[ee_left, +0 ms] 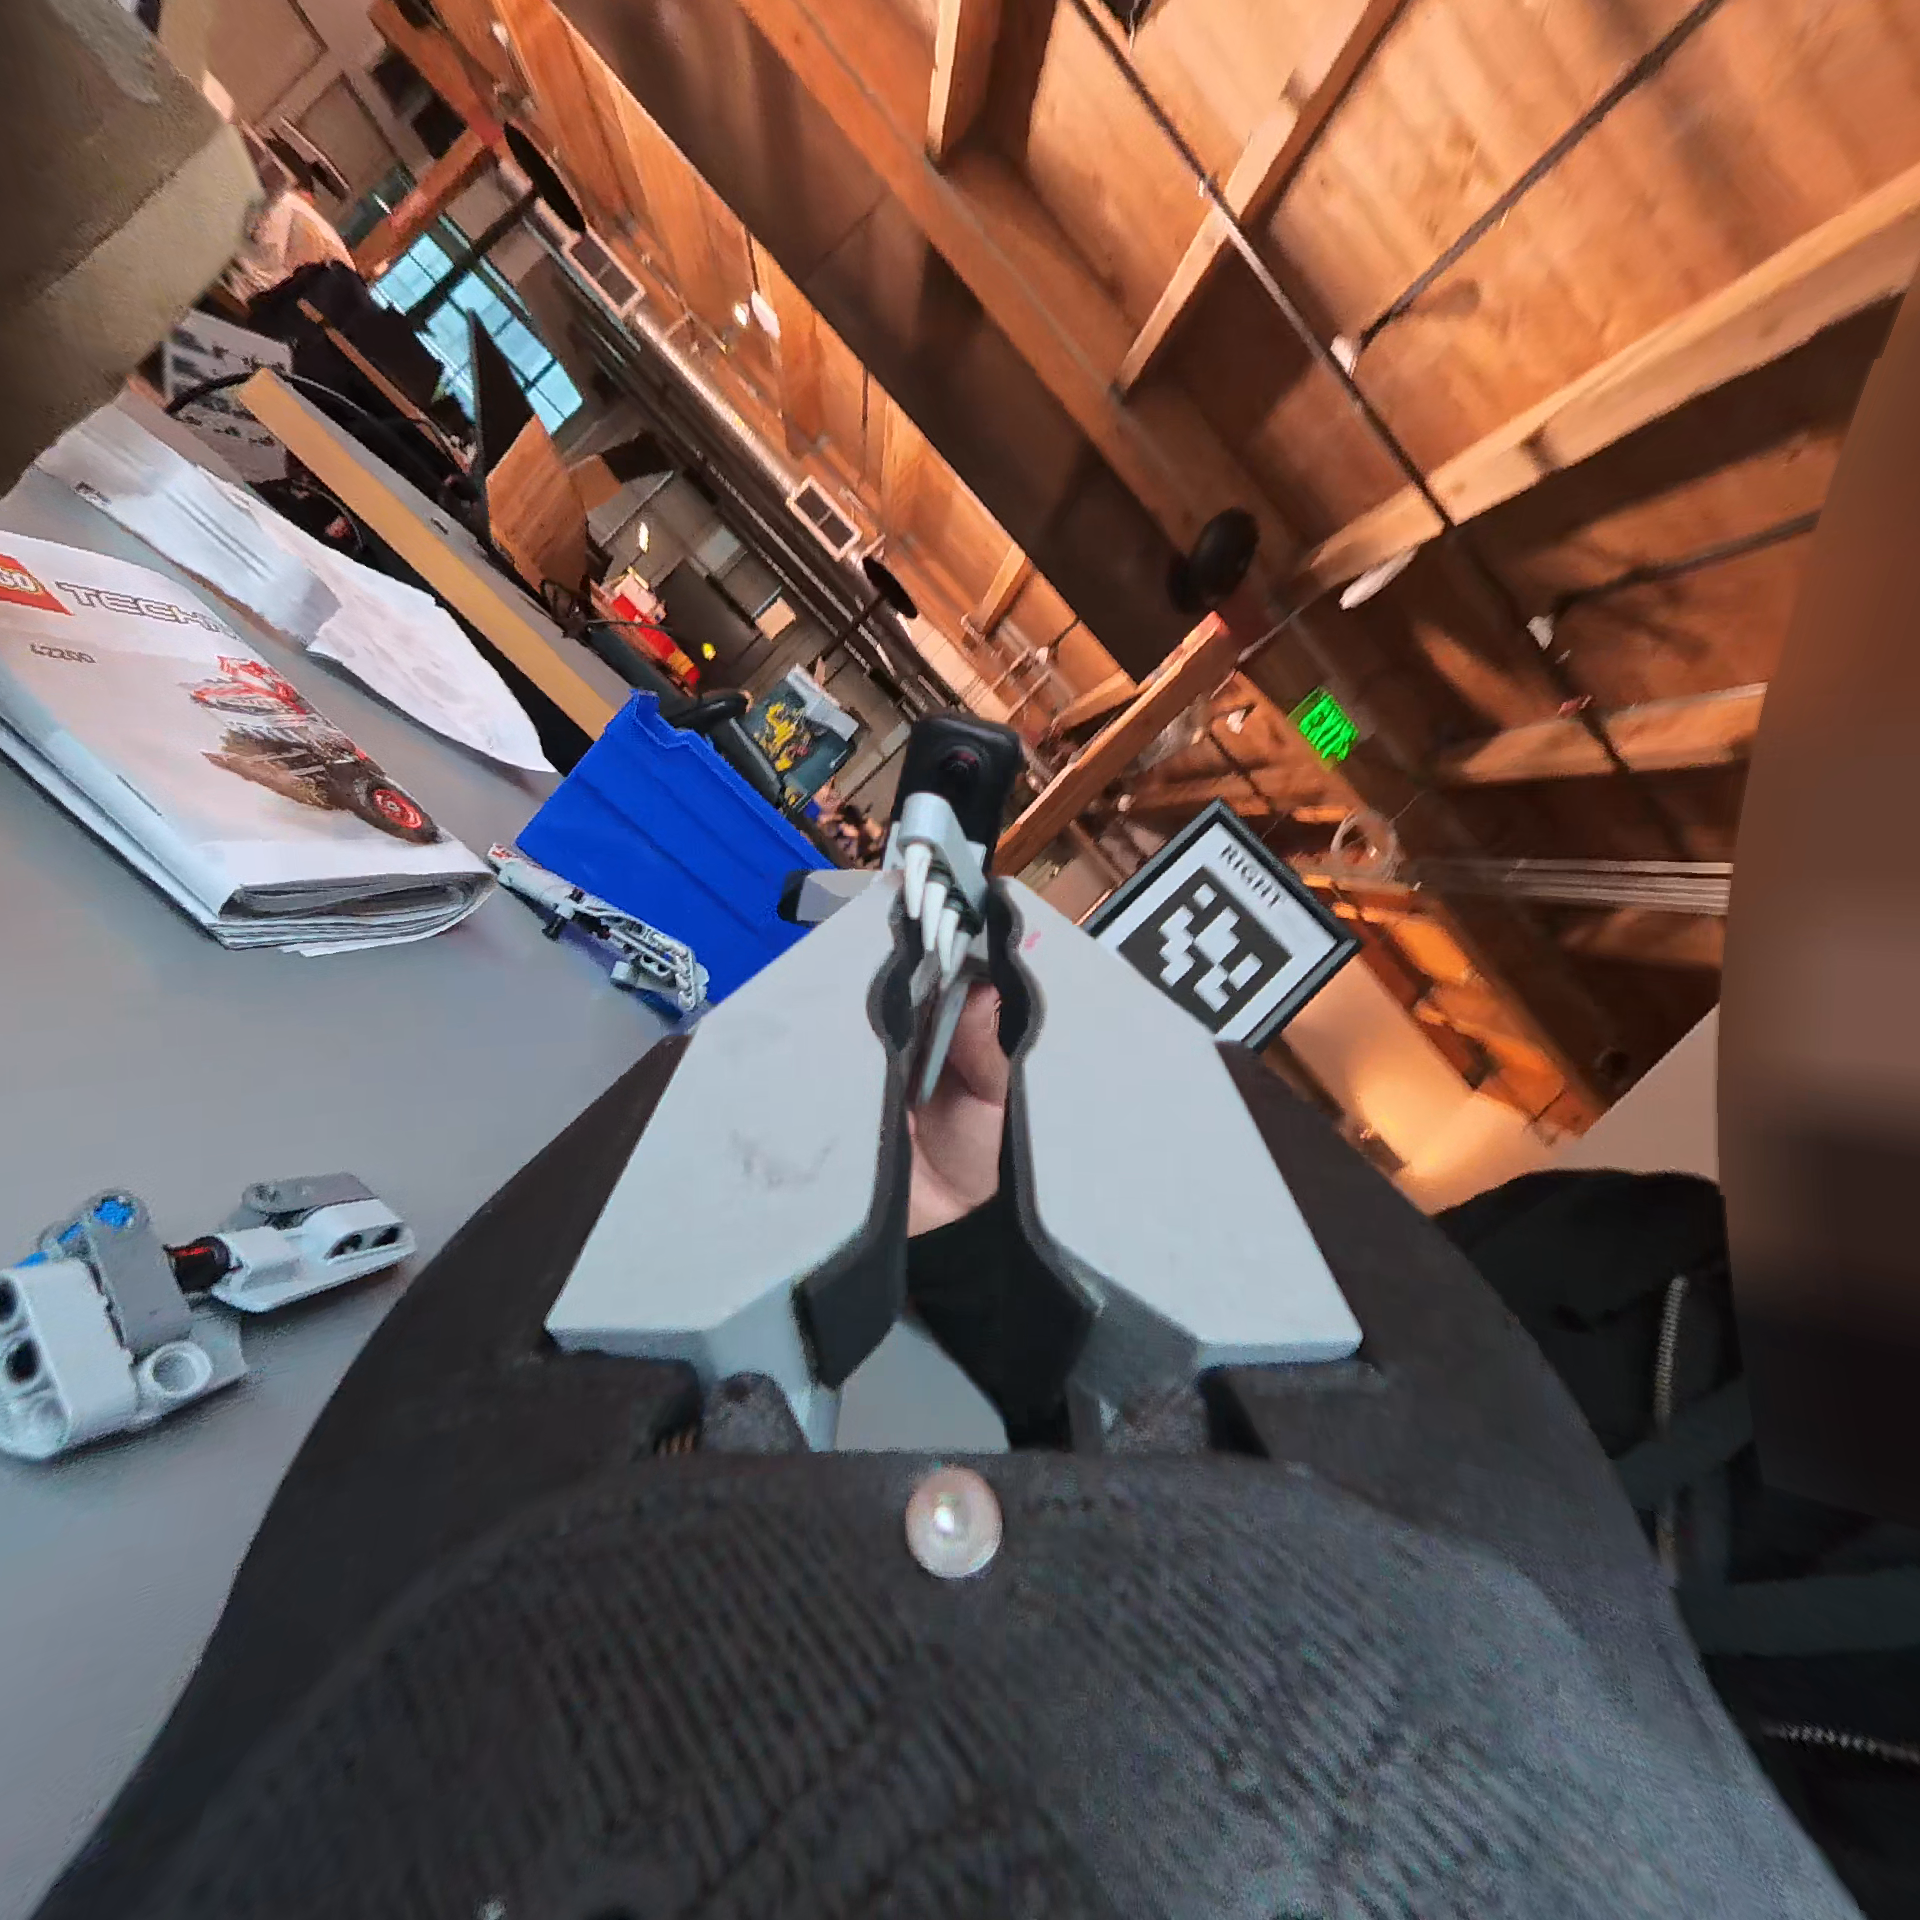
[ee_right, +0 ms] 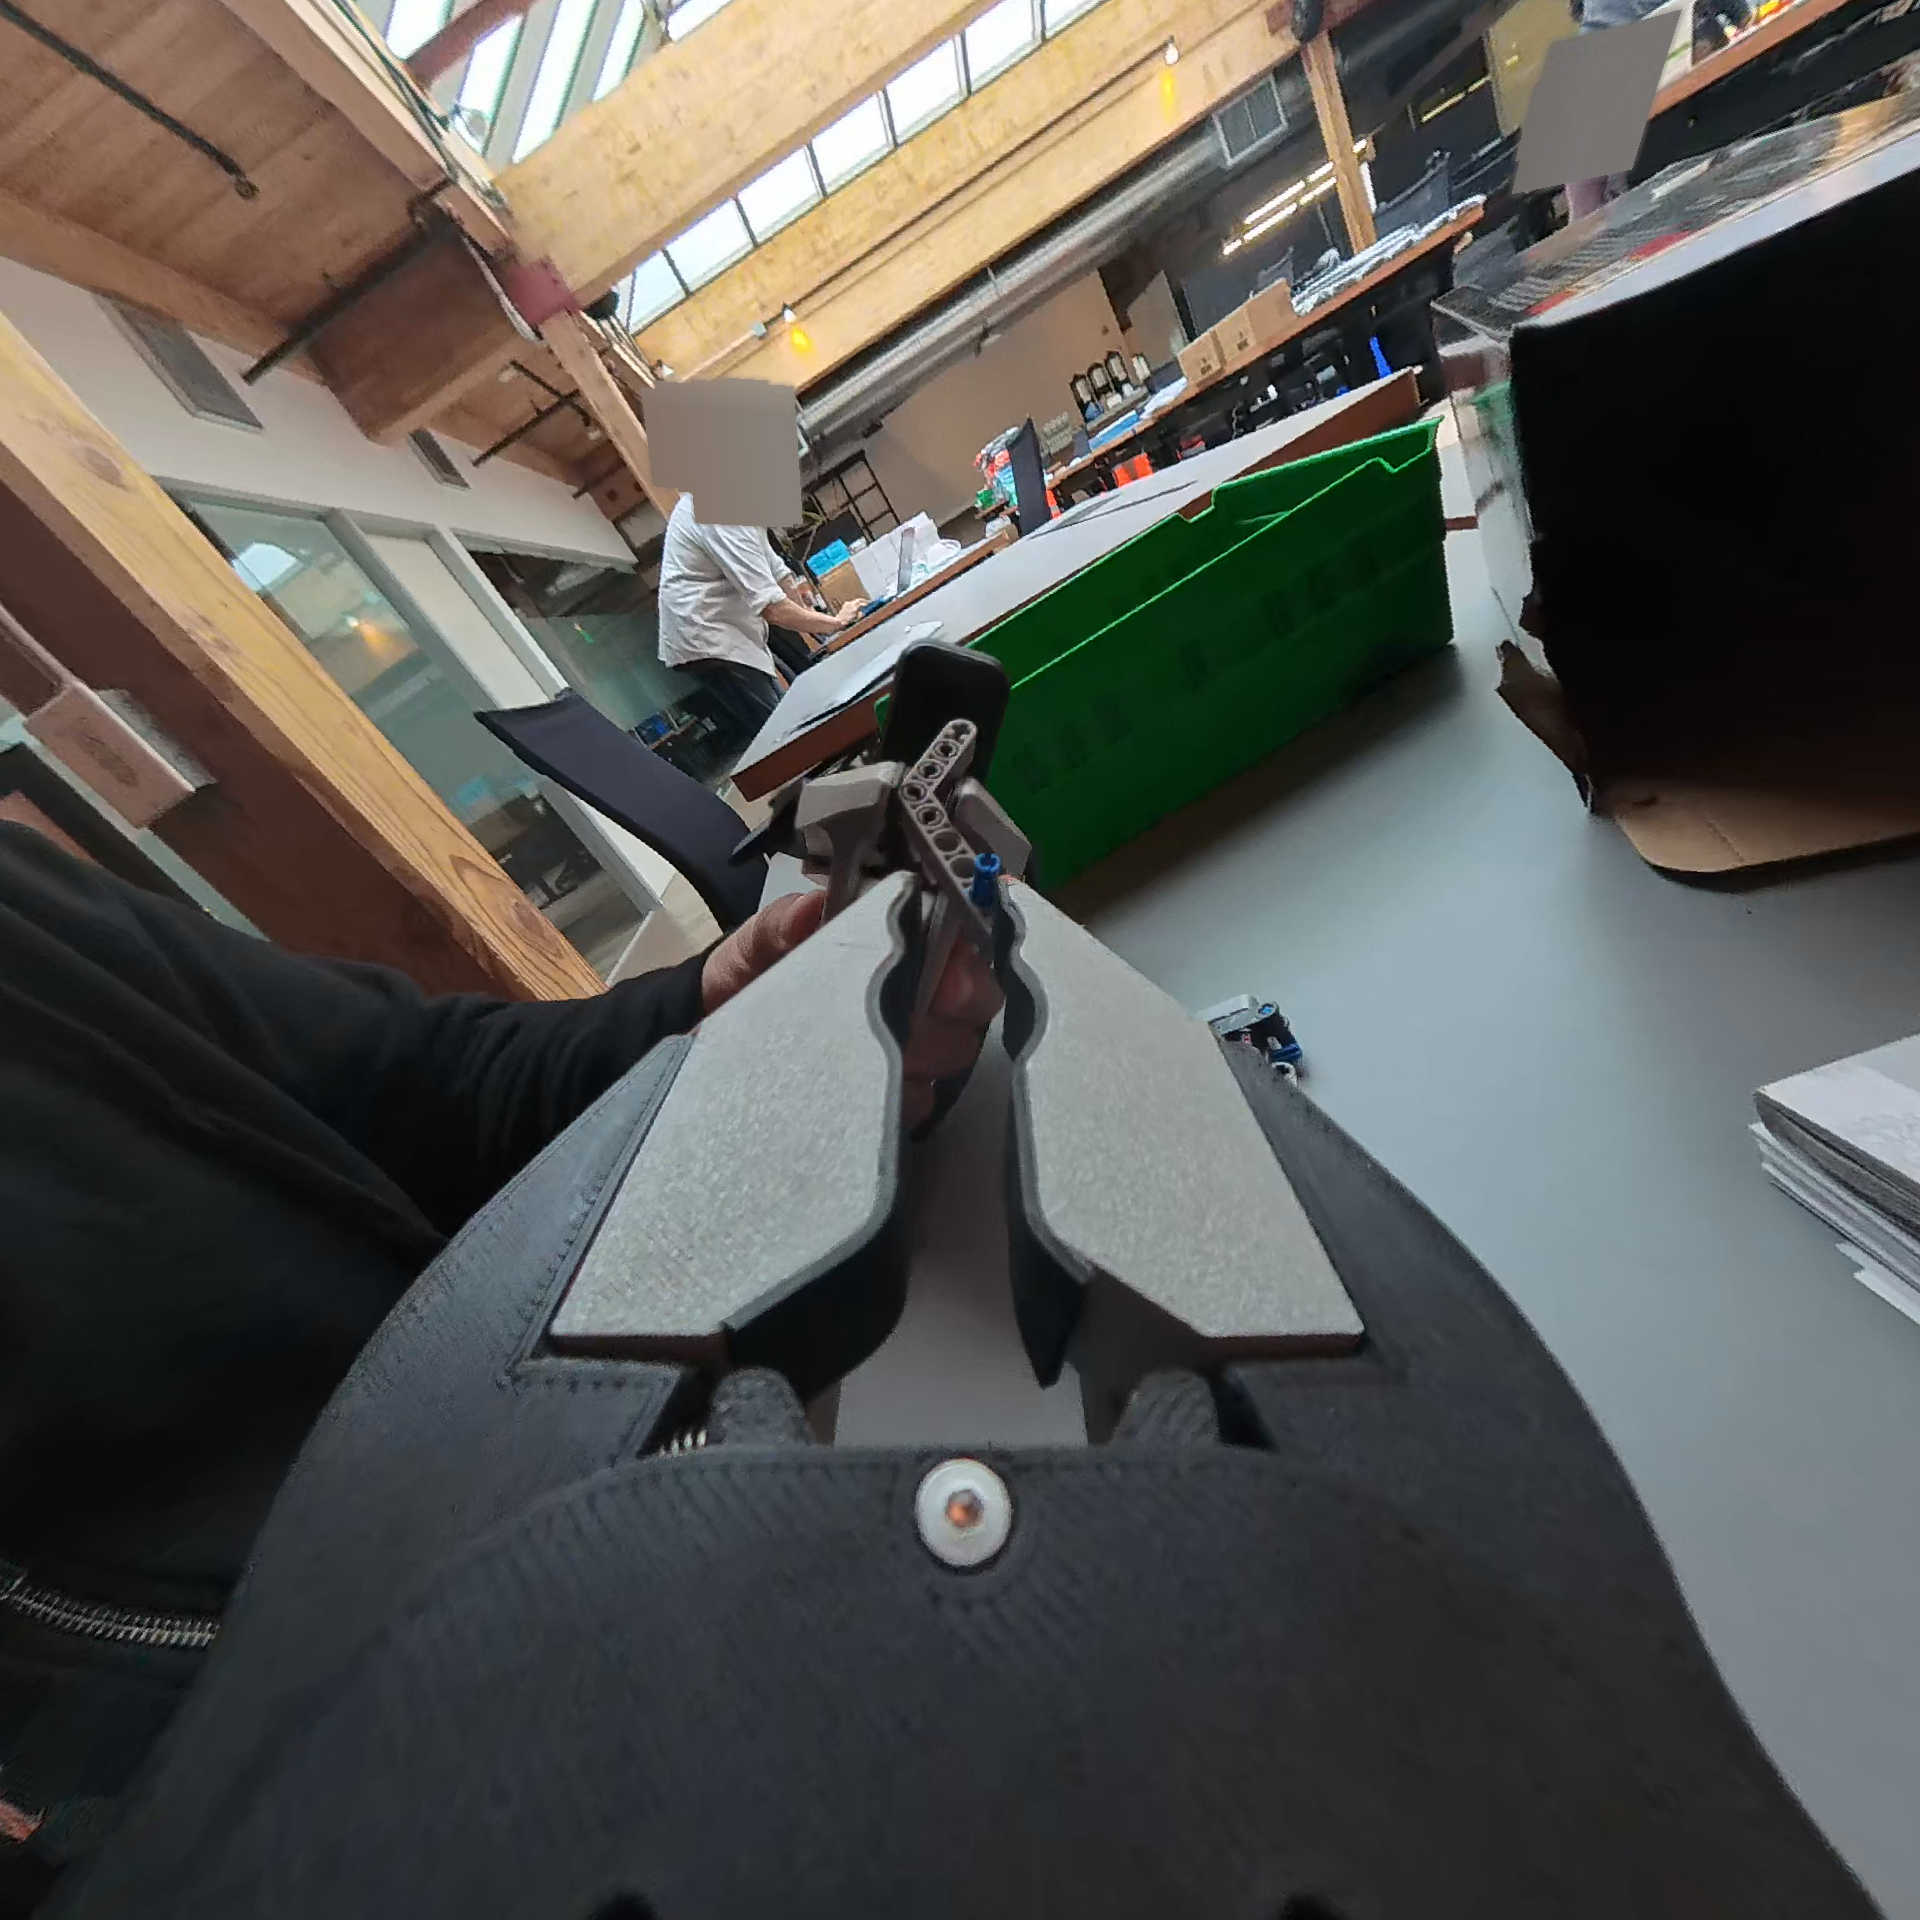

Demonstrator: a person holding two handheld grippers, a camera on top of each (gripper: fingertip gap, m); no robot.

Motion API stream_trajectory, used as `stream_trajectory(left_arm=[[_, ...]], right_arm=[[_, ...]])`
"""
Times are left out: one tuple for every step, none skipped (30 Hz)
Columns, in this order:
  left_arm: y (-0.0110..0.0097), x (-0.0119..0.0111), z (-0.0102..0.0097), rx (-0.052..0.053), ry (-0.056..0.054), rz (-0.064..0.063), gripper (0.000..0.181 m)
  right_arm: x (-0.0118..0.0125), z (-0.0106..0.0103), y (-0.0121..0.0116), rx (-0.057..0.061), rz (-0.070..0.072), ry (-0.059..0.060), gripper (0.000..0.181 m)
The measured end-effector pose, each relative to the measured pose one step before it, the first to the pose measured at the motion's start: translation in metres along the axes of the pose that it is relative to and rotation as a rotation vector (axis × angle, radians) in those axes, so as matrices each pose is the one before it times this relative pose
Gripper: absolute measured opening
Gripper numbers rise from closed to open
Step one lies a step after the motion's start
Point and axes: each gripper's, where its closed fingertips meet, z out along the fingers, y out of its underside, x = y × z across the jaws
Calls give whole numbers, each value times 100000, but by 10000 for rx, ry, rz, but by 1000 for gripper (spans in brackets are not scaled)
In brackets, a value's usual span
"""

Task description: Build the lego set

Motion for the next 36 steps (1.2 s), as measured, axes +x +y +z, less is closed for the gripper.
stream_trajectory(left_arm=[[-187, -77, -104, 184, 34, -223, 10], [-149, -1, -76, 137, 69, -173, 10], [19, 131, 15, 18, 139, -156, 10], [119, 51, 73, -38, 54, -131, 10], [95, 154, 94, 4, 83, -45, 10], [134, 201, 143, -19, 110, -66, 9], [118, 114, 130, -10, 44, -65, 9], [-21, 123, 68, 74, 39, -10, 9], [-23, 92, 45, 52, 36, -19, 9], [5, 70, 29, 21, 42, -14, 9], [-29, 77, 20, 50, 46, -24, 9], [-48, 98, 18, 91, 63, -52, 9], [30, 83, 50, 69, 69, -56, 9], [-76, 152, 43, 137, 105, -63, 9], [-80, 70, 36, 152, 20, -67, 9], [-54, 8, 19, 122, -2, -62, 9], [17, -2, 9, 55, 35, -67, 8], [43, 43, 13, 13, 95, -93, 8], [79, -111, 1, -9, -33, -91, 8], [174, -242, -4, -36, -156, 38, 8], [207, -243, 16, -24, -167, 86, 7], [67, -42, 50, 93, -72, 115, 7], [62, -102, 49, 39, -107, 85, 8], [48, -142, 25, -34, -122, 65, 8], [40, -115, 11, -75, -96, 11, 8], [-49, 57, 32, -1, -19, 72, 8], [-57, 176, 42, 21, 43, 32, 8], [-161, 86, -26, 81, 36, -98, 8], [-256, -36, -105, 130, 15, -228, 7], [-237, -84, -133, 108, 54, -292, 8], [-320, 188, -104, 219, 253, -323, 8], [-455, 93, -177, 381, 167, -375, 8], [-131, -97, -109, 151, 26, -304, 8], [199, -74, 1, -79, 0, -120, 8], [205, -45, 55, -66, -23, -4, 8], [49, 42, 56, 56, 31, -39, 8]], right_arm=[[39, -51, 89, -74, -4, 7, 11], [-48, -13, 3, -22, 2, -39, 11], [-19, 31, -30, 14, -21, -11, 11], [112, 50, 32, -12, -38, 89, 9], [60, 55, 92, -46, -38, 49, 8], [-82, 50, 29, -12, -27, -34, 7], [-207, 69, 36, -12, -51, -113, 6], [-172, 41, 42, -9, -34, -93, 5], [-42, 13, 11, 5, -16, -29, 5], [-66, 9, -33, 28, 21, -56, 5], [-106, 24, -39, 39, 44, -92, 4], [-147, 35, -32, 39, 26, -92, 3], [-137, -13, -195, 128, -93, -16, 0], [-82, 20, -176, 110, -178, 63, 1], [4, 18, -54, 51, -95, 61, 1], [30, 14, 33, 21, 86, -22, 1], [-4, -36, -54, 46, 154, -68, 1], [27, -74, -57, 41, 49, 17, 1], [249, -135, -31, -15, -63, 254, 1], [412, -181, -118, 89, -103, 401, 0], [251, -144, -78, 119, 75, 216, 0], [89, -50, -99, 220, 259, 19, 0], [184, -54, -81, 238, 338, 6, 0], [143, -31, -48, 185, 294, -33, 0], [66, -16, -67, 116, 158, -25, 0], [-111, 59, -104, 66, -2, -82, 0], [-139, 79, -125, 24, 7, -140, 0], [-51, 148, -32, 24, 146, -157, 0], [49, 187, 45, -27, 237, -125, 0], [-107, 111, 27, -164, 64, -123, 0], [-397, -2, -224, -167, -419, -69, 7], [-357, -201, -265, -231, -969, 232, 25], [-167, -238, 53, -471, -1370, 527, 29], [47, -133, 437, -683, -1546, 708, 29], [56, 16, 722, -803, -1473, 717, 33], [-50, 110, 676, -683, -1222, 642, 36]])
